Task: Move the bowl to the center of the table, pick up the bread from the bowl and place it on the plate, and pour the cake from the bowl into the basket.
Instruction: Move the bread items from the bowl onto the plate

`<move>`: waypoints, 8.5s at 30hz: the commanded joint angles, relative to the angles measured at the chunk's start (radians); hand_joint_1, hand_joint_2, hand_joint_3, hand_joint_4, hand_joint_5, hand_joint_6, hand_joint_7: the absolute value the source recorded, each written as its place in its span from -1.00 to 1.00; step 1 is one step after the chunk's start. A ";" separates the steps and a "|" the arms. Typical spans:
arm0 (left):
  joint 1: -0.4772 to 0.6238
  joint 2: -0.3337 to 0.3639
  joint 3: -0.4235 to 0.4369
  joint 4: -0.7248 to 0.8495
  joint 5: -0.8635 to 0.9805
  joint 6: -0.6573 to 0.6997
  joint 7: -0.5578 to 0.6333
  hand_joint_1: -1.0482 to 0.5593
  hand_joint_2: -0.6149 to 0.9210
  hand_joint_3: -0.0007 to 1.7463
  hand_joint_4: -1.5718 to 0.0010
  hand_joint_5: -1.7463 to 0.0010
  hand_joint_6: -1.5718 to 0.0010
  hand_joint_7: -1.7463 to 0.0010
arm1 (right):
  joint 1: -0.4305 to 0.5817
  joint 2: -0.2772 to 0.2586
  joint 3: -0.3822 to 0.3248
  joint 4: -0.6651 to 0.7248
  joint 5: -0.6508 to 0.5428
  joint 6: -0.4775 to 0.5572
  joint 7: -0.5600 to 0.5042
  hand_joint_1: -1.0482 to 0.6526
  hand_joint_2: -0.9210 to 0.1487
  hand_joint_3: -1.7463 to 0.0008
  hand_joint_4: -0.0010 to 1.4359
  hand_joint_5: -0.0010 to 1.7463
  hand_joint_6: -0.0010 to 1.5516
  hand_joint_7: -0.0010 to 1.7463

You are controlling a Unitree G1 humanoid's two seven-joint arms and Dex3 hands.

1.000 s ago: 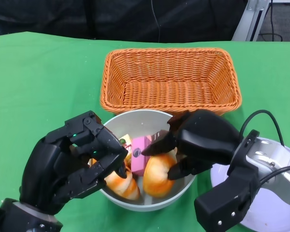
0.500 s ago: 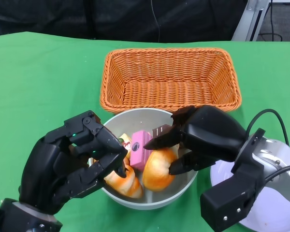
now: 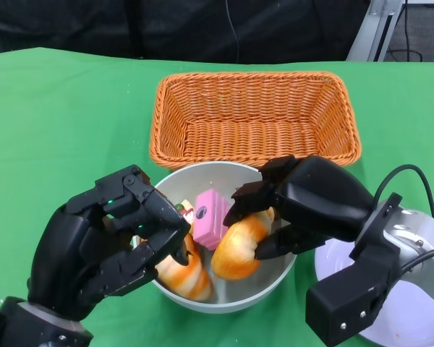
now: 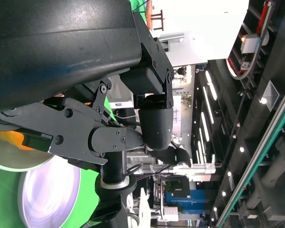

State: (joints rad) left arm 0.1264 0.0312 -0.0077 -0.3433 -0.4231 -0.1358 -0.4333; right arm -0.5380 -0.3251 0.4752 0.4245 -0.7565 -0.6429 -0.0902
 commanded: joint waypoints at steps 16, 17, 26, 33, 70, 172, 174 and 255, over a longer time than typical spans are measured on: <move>0.004 0.010 0.006 0.000 -0.011 0.000 0.003 -0.02 1.00 -0.62 0.04 -0.83 0.02 -0.35 | -0.008 -0.006 -0.024 0.026 0.007 -0.022 -0.054 -0.05 -0.99 1.00 0.00 0.32 0.07 -0.19; 0.004 0.010 0.006 0.001 -0.011 0.000 0.003 -0.02 1.00 -0.62 0.04 -0.83 0.02 -0.35 | -0.011 -0.005 -0.026 0.030 0.007 -0.028 -0.065 -0.04 -0.99 1.00 -0.01 0.35 0.05 -0.15; 0.005 0.011 0.006 -0.002 -0.011 0.002 0.003 0.01 1.00 -0.60 0.04 -0.82 0.02 -0.35 | -0.028 0.002 -0.049 0.053 0.006 -0.069 -0.171 0.06 -0.87 1.00 -0.18 0.71 -0.10 0.20; 0.005 0.012 0.005 -0.002 -0.009 0.003 0.005 0.02 1.00 -0.59 0.04 -0.81 0.01 -0.34 | -0.031 -0.002 -0.059 0.051 0.028 -0.073 -0.154 0.06 -0.87 1.00 -0.13 0.64 -0.02 0.07; 0.000 0.016 0.018 0.014 0.004 -0.014 -0.004 -0.02 1.00 -0.64 0.03 -0.82 0.02 -0.36 | 0.270 -0.057 -0.300 -0.426 0.359 0.082 0.158 0.08 -0.93 0.98 -0.15 0.77 -0.13 0.37; -0.004 0.032 0.037 0.047 0.007 -0.048 -0.017 0.06 1.00 -0.64 0.03 -0.82 0.03 -0.41 | 0.601 -0.255 -0.299 -0.718 0.469 1.105 0.377 -0.14 -1.00 0.81 -0.45 -0.99 -0.48 -1.00; -0.005 0.034 0.036 0.050 0.006 -0.052 -0.021 0.05 1.00 -0.64 0.03 -0.82 0.03 -0.41 | 0.606 -0.253 -0.299 -0.725 0.453 1.098 0.385 -0.16 -1.00 0.80 -0.48 -1.00 -0.53 -1.00; -0.004 0.048 0.029 0.051 0.000 -0.031 -0.022 0.08 0.97 -0.51 0.02 -0.82 0.03 -0.40 | 0.646 0.010 -0.406 -0.890 0.524 0.557 0.233 -0.40 -1.00 0.86 -0.15 -0.73 -0.26 -0.86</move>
State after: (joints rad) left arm 0.1242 0.0718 0.0121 -0.2929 -0.4187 -0.1606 -0.4562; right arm 0.1119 -0.3174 0.0810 -0.4555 -0.2338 -0.0876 0.1381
